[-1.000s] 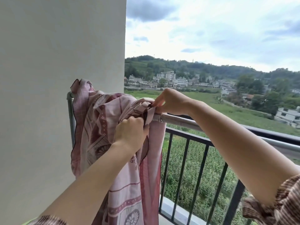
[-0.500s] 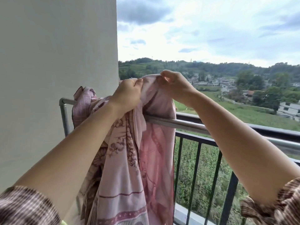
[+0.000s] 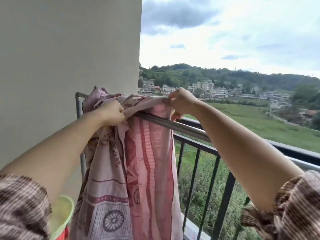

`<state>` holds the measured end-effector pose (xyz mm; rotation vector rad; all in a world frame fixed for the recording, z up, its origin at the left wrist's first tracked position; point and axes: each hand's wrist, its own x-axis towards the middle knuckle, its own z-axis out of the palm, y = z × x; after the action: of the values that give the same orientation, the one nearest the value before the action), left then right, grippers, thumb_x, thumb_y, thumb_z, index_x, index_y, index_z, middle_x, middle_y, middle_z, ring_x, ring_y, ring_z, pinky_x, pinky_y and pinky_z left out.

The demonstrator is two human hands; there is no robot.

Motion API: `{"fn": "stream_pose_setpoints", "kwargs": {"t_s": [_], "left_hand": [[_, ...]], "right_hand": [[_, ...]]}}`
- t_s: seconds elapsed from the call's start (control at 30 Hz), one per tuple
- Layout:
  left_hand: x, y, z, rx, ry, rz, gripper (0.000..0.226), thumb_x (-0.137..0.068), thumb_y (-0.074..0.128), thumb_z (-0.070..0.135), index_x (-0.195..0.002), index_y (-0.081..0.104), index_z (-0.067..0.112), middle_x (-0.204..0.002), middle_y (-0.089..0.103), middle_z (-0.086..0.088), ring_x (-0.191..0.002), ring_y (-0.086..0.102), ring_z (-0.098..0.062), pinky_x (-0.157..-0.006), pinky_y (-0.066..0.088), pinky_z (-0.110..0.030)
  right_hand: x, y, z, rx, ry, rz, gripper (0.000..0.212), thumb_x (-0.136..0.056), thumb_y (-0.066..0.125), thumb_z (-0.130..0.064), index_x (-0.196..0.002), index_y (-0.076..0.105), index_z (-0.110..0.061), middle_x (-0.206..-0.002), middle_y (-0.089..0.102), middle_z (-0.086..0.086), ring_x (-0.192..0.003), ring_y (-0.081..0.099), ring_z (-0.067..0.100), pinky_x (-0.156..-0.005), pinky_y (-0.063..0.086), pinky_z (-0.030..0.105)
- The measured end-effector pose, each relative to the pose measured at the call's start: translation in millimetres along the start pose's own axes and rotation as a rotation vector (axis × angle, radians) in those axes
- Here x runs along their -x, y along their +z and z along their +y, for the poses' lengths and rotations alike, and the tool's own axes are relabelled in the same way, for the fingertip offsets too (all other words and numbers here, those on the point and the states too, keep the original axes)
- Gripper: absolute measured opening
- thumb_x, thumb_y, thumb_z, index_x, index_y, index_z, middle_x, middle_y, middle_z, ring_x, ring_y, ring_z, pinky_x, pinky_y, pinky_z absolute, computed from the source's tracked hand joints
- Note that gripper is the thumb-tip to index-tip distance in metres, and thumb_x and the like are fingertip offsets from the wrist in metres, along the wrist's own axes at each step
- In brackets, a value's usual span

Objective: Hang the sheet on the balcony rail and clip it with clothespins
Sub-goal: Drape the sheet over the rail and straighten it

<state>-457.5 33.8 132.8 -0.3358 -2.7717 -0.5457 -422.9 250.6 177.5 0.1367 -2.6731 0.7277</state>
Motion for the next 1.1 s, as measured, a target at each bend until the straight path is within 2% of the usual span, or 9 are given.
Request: {"fn": "stream_pose_setpoints", "kwargs": {"t_s": [0.13, 0.2, 0.33, 0.4, 0.53, 0.63, 0.77, 0.9, 1.1], "left_hand": [[13.1, -67.3, 40.9, 0.437, -0.057, 0.555, 0.016, -0.079, 0.051, 0.02, -0.08, 0.066, 0.014, -0.082, 0.065, -0.008, -0.087, 0.063, -0.026, -0.072, 0.047, -0.024], [37.3, -62.7, 73.2, 0.639, 0.137, 0.585, 0.013, -0.082, 0.057, 0.017, -0.089, 0.067, 0.021, -0.079, 0.065, 0.004, -0.084, 0.064, -0.021, -0.07, 0.043, -0.021], [88.1, -14.7, 108.8, 0.364, 0.359, -0.231, 0.037, -0.085, 0.066, 0.036, -0.121, 0.061, 0.028, -0.093, 0.066, 0.011, -0.084, 0.061, 0.003, -0.078, 0.045, -0.012], [91.6, 0.1, 103.2, 0.44, 0.356, -0.352, 0.032, -0.086, 0.066, 0.032, -0.118, 0.064, 0.028, -0.091, 0.07, 0.015, -0.082, 0.064, 0.01, -0.078, 0.045, -0.005], [66.4, 16.3, 74.9, 0.737, 0.17, 0.008, 0.009, -0.086, 0.066, 0.018, -0.093, 0.071, 0.021, -0.09, 0.072, -0.001, -0.079, 0.067, -0.012, -0.075, 0.054, -0.025], [41.2, 29.3, 51.4, 0.622, 0.049, 0.322, 0.017, -0.077, 0.071, 0.032, -0.086, 0.063, 0.021, -0.077, 0.062, 0.001, -0.078, 0.064, -0.023, -0.08, 0.055, -0.039], [34.6, 37.3, 55.2, 0.456, 0.008, 0.241, 0.063, -0.073, 0.066, 0.059, -0.119, 0.06, 0.016, -0.105, 0.063, -0.005, -0.105, 0.059, -0.026, -0.089, 0.047, -0.034], [21.0, 49.3, 66.2, 0.366, 0.141, 0.346, 0.025, -0.087, 0.061, 0.02, -0.11, 0.071, 0.02, -0.11, 0.07, -0.01, -0.104, 0.062, -0.03, -0.085, 0.048, -0.031], [-11.5, 26.6, 58.9, 0.565, -0.187, 0.553, 0.03, -0.087, 0.052, 0.007, -0.113, 0.069, 0.008, -0.118, 0.065, -0.02, -0.113, 0.058, -0.034, -0.096, 0.046, -0.033]], "right_hand": [[-1.1, -22.8, -20.8, -0.407, -0.026, 0.51, 0.016, -0.091, 0.054, -0.007, -0.089, 0.069, -0.007, -0.082, 0.067, 0.003, -0.069, 0.062, 0.016, -0.067, 0.054, 0.026], [9.2, -34.0, -9.9, -0.425, -0.066, 0.618, 0.017, -0.095, 0.052, -0.014, -0.088, 0.067, -0.013, -0.077, 0.062, -0.002, -0.069, 0.055, 0.014, -0.059, 0.048, 0.024], [34.3, -67.1, 40.4, -0.144, 0.232, 0.317, 0.016, -0.089, 0.061, -0.017, -0.082, 0.066, -0.004, -0.07, 0.059, 0.005, -0.057, 0.051, 0.015, -0.053, 0.048, 0.028], [47.4, -80.9, 50.3, -0.072, 0.305, 0.102, 0.014, -0.088, 0.062, -0.011, -0.076, 0.06, -0.004, -0.07, 0.059, 0.006, -0.058, 0.054, 0.016, -0.053, 0.048, 0.025], [65.1, -82.2, 47.1, 0.135, 0.179, 0.092, 0.016, -0.082, 0.056, -0.003, -0.068, 0.062, -0.001, -0.063, 0.059, 0.011, -0.062, 0.058, 0.024, -0.057, 0.05, 0.029], [73.5, -67.9, 35.8, 0.104, 0.015, 0.1, 0.028, -0.085, 0.058, -0.016, -0.092, 0.068, 0.009, -0.093, 0.07, 0.023, -0.084, 0.067, 0.033, -0.075, 0.058, 0.039], [83.1, -34.3, 26.2, 0.36, -0.046, -0.182, 0.042, -0.081, 0.066, -0.041, -0.087, 0.068, 0.001, -0.077, 0.064, 0.012, -0.069, 0.054, 0.022, -0.055, 0.041, 0.026], [83.0, -15.0, 31.2, 0.467, -0.099, 0.05, 0.026, -0.085, 0.064, -0.023, -0.065, 0.059, -0.008, -0.06, 0.053, 0.003, -0.058, 0.054, 0.024, -0.046, 0.041, 0.028], [85.3, -49.4, 30.9, 0.39, -0.066, 0.184, 0.028, -0.08, 0.051, 0.003, -0.053, 0.056, -0.003, -0.053, 0.049, 0.004, -0.049, 0.045, 0.019, -0.048, 0.046, 0.032]]}}
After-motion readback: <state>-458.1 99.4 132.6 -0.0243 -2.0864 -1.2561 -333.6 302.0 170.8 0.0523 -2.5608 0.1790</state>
